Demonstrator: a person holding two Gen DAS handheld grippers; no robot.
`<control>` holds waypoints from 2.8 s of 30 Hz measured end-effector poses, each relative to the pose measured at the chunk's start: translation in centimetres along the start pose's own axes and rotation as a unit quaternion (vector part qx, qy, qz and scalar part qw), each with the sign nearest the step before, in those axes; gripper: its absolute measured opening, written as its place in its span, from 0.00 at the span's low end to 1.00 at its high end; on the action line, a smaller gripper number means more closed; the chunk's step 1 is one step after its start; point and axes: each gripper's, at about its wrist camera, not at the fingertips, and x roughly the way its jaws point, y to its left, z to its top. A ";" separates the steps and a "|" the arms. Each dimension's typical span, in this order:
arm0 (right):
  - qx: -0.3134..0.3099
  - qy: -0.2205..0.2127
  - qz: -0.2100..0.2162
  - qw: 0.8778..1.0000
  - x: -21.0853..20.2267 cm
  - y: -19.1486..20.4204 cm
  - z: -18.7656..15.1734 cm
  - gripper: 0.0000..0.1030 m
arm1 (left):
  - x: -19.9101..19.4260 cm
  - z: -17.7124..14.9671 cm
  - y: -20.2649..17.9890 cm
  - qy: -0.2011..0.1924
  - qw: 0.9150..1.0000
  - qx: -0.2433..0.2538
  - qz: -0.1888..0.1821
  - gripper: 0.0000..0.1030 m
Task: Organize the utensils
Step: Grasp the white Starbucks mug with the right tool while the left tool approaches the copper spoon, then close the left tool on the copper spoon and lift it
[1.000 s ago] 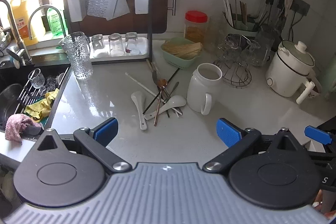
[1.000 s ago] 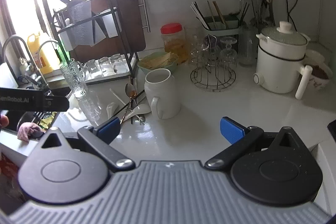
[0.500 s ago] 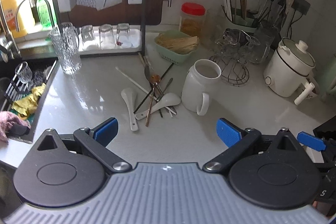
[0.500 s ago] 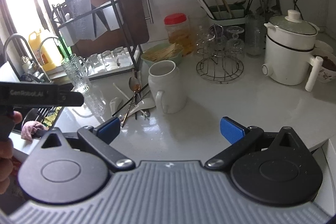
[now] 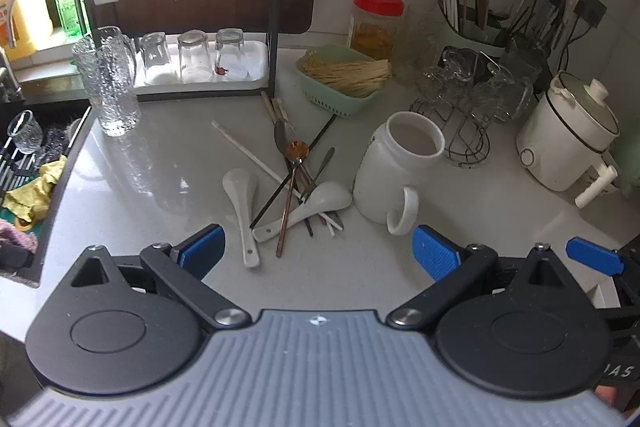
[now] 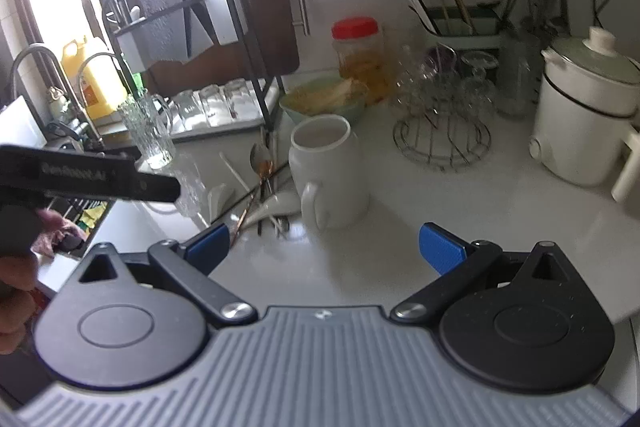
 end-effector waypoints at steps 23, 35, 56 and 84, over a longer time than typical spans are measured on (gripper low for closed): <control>-0.067 0.029 0.027 0.997 12.2 -0.7 3.1 0.97 | 11.7 4.6 2.4 0.038 0.998 -0.045 -0.009 0.97; -0.091 0.048 0.005 0.995 18.0 -0.3 3.0 0.89 | 17.1 6.7 4.1 0.054 0.997 -0.052 -0.019 0.76; -0.118 0.066 0.003 0.991 20.0 0.0 3.3 0.88 | 24.7 8.1 4.0 0.093 0.996 0.004 -0.014 0.45; -0.134 0.068 0.022 0.988 16.6 0.4 0.5 0.88 | 15.8 5.8 0.6 0.032 0.999 -0.001 -0.013 0.32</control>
